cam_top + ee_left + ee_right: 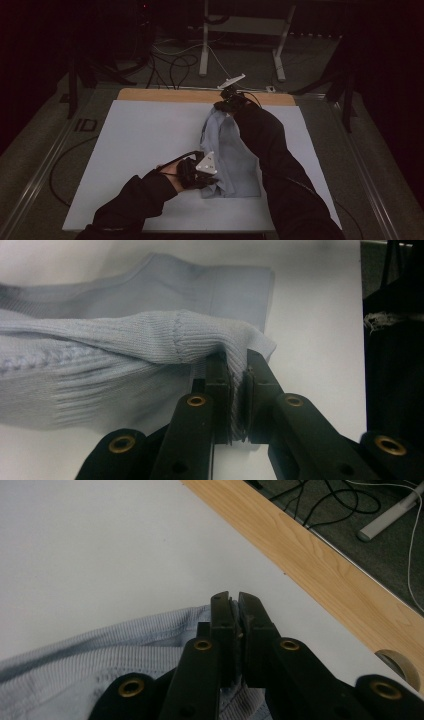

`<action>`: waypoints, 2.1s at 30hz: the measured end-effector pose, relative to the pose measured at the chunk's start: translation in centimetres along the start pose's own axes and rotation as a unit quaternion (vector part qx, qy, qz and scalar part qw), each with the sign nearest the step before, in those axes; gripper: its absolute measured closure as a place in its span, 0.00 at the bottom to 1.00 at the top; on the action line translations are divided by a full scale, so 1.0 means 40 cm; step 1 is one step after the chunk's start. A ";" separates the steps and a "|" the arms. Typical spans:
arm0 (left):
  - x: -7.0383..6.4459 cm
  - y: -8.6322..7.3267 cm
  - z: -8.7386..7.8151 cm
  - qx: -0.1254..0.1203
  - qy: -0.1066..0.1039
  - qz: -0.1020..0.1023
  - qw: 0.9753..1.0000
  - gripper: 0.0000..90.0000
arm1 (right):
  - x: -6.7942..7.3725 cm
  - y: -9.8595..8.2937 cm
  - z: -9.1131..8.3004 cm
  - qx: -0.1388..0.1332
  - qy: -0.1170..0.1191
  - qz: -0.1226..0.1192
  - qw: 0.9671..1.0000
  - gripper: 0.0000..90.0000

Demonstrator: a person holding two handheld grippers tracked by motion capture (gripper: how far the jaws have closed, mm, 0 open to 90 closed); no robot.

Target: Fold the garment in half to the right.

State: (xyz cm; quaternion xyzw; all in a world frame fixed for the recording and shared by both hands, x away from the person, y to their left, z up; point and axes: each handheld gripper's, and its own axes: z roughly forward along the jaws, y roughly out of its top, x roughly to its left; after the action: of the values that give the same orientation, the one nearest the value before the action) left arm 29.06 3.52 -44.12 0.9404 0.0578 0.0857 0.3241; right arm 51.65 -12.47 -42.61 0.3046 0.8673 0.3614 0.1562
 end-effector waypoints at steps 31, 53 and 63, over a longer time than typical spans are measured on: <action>0.008 0.121 0.155 0.015 -0.030 0.014 0.999 0.94 | -0.071 -0.051 0.006 0.001 0.026 0.017 1.000 0.96; 0.003 0.165 0.255 0.015 -0.081 0.028 0.996 0.71 | -0.125 -0.099 -0.021 0.000 0.030 0.059 0.998 0.21; -0.010 0.179 0.241 0.005 -0.085 0.035 0.996 0.51 | -0.126 -0.118 -0.028 -0.014 0.043 0.065 0.997 0.14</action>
State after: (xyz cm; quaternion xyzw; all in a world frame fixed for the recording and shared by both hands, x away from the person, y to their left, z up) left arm 30.97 -7.91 -47.21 0.9472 -0.0020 0.0166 0.3203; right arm 52.98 -18.91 -45.01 0.3424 0.8465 0.3953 0.0996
